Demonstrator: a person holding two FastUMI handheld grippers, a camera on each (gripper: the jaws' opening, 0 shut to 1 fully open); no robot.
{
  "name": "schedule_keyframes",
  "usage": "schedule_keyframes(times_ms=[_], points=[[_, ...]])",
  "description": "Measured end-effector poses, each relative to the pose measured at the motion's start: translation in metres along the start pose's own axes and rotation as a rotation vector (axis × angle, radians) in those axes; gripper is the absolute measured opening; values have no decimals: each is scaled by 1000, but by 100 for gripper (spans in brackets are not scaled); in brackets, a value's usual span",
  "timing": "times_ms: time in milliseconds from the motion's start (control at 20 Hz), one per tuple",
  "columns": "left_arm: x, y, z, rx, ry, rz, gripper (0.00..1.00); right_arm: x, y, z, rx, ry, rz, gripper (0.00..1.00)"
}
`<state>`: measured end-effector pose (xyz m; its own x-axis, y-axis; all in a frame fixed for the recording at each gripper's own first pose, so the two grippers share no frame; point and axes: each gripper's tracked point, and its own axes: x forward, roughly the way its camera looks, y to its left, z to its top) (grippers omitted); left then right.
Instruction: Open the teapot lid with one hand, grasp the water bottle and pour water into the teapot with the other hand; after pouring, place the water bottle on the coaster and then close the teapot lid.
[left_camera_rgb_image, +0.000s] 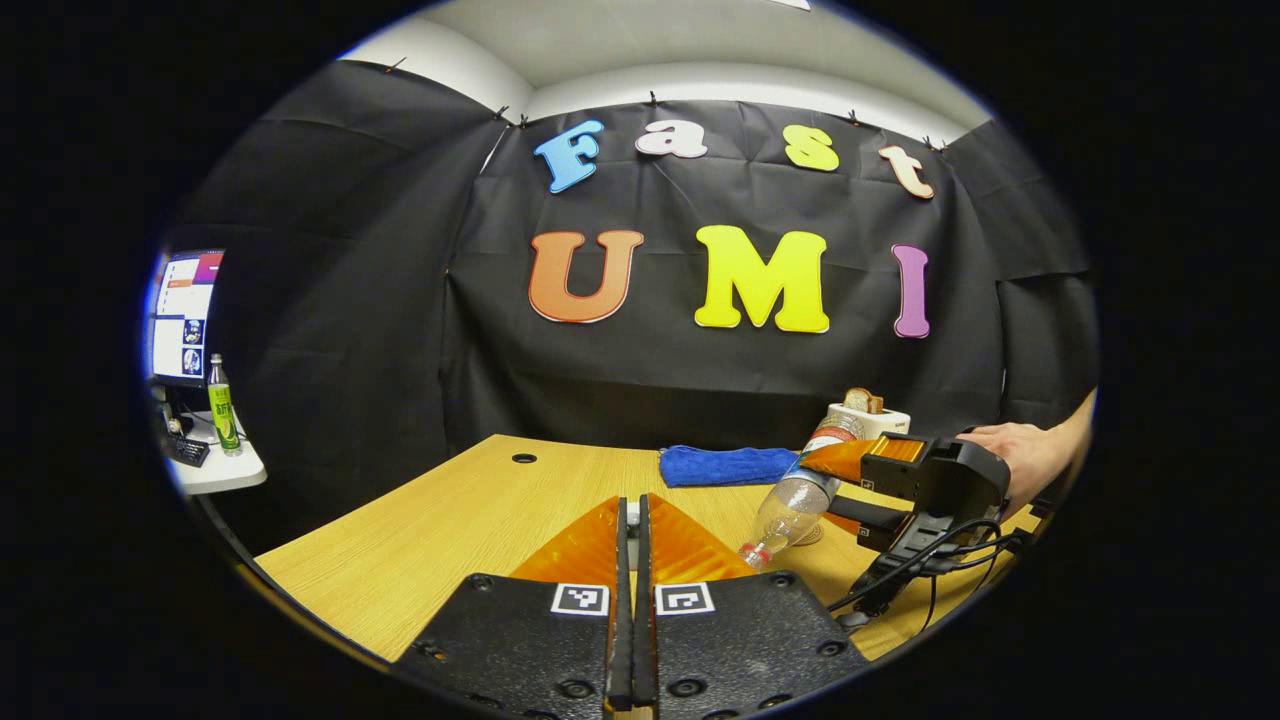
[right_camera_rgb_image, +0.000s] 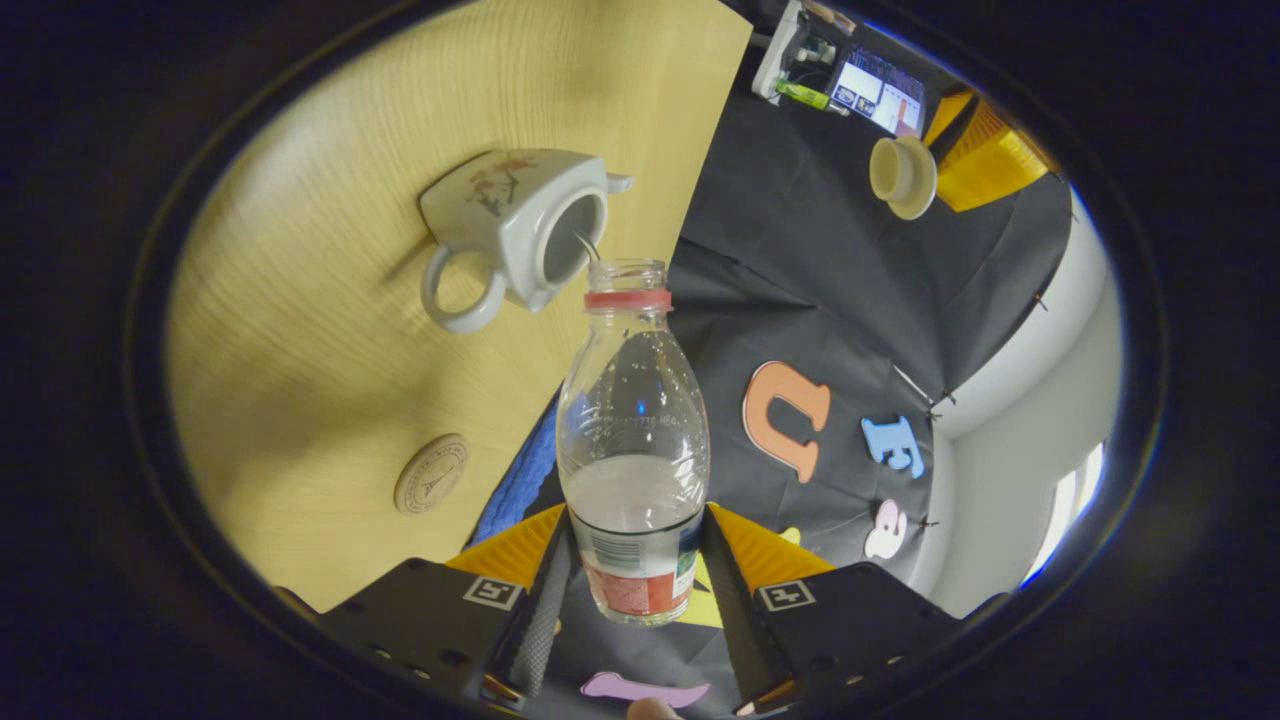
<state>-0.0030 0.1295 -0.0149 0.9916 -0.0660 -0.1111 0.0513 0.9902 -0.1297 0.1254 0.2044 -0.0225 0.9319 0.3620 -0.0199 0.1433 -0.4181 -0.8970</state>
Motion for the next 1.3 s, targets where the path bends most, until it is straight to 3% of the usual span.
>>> schedule_keyframes(times_ms=[1300], points=[[-4, 11, 3, -19, -4, 16, 3, 1, -29, 2, -161, 3, -73, 70]])
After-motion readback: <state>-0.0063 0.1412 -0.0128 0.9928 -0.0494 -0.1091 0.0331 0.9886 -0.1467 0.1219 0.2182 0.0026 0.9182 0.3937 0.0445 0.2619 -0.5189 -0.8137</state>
